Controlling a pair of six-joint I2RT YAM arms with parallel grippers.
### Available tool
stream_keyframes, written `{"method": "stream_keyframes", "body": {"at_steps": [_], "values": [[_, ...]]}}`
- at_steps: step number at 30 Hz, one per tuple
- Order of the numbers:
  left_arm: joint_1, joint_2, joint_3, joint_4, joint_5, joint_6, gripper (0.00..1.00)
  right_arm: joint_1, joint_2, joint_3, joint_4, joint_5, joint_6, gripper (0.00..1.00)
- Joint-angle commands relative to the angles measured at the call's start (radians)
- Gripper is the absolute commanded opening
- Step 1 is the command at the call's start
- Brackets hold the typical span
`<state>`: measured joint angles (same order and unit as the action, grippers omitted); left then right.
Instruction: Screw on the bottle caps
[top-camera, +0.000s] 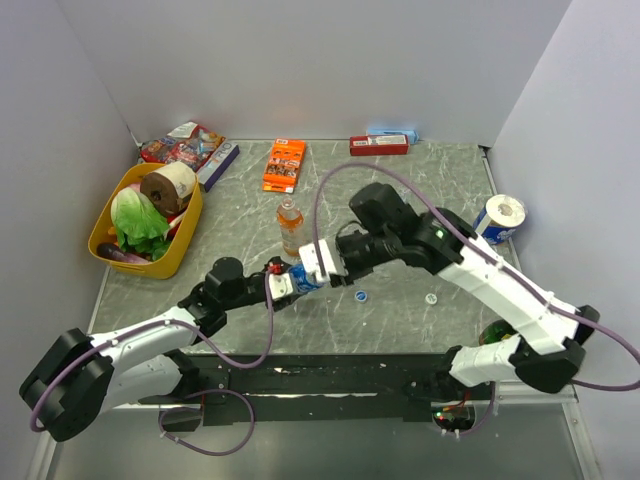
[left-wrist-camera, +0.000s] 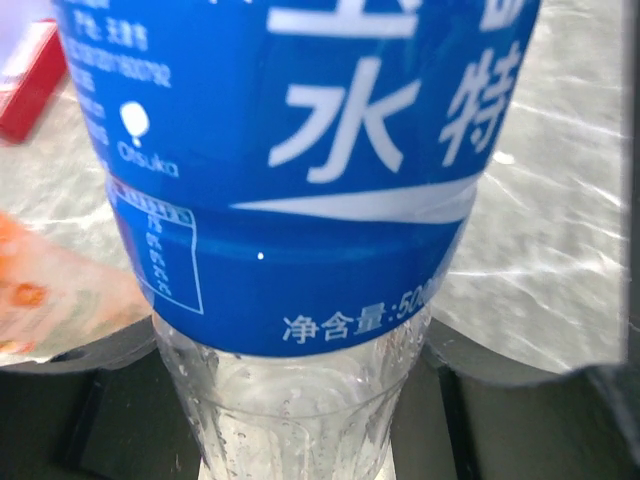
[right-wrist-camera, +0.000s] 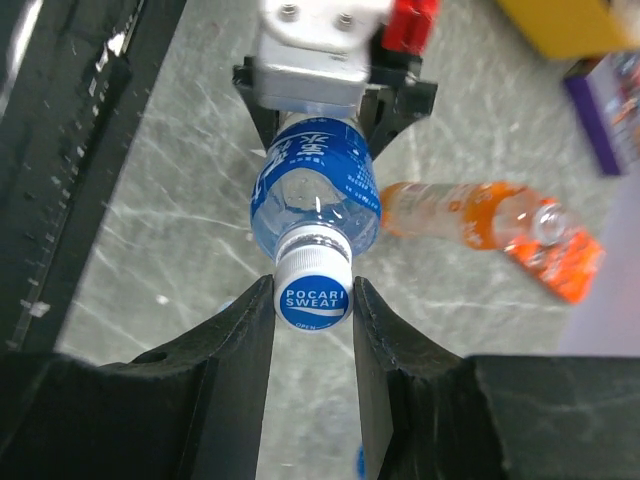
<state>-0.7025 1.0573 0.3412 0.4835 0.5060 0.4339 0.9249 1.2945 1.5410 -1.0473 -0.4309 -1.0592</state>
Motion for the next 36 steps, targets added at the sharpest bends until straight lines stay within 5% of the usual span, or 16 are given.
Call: {"method": "stream_keyframes", "body": {"at_steps": [1, 9, 20, 27, 30, 31, 34, 36], "values": [[-0.035, -0.033, 0.019, 0.296, -0.121, -0.060, 0.01, -0.060, 0.098, 0.096, -0.045, -0.088, 0.218, 0.18], [-0.100, -0.028, 0.067, 0.293, -0.336, -0.196, 0.01, -0.078, 0.222, 0.234, -0.037, -0.026, 0.467, 0.15], [-0.166, 0.018, 0.084, 0.251, -0.631, -0.121, 0.01, -0.156, 0.347, 0.338, -0.079, -0.094, 0.971, 0.11], [-0.166, 0.038, 0.094, 0.190, -0.669, -0.164, 0.01, -0.143, 0.399, 0.458, -0.080, -0.091, 1.048, 0.13], [-0.160, 0.035, 0.071, 0.162, -0.617, -0.178, 0.01, -0.152, 0.393, 0.514, -0.109, -0.052, 1.006, 0.42], [-0.149, 0.033, 0.061, 0.150, -0.547, -0.178, 0.01, -0.159, 0.390, 0.545, -0.124, -0.030, 0.964, 0.63], [-0.117, 0.038, 0.027, 0.139, -0.386, -0.193, 0.01, -0.179, 0.315, 0.628, -0.125, 0.052, 0.894, 0.95], [-0.104, 0.046, 0.016, 0.133, -0.325, -0.218, 0.01, -0.199, 0.243, 0.625, -0.120, 0.001, 0.849, 0.97]]}}
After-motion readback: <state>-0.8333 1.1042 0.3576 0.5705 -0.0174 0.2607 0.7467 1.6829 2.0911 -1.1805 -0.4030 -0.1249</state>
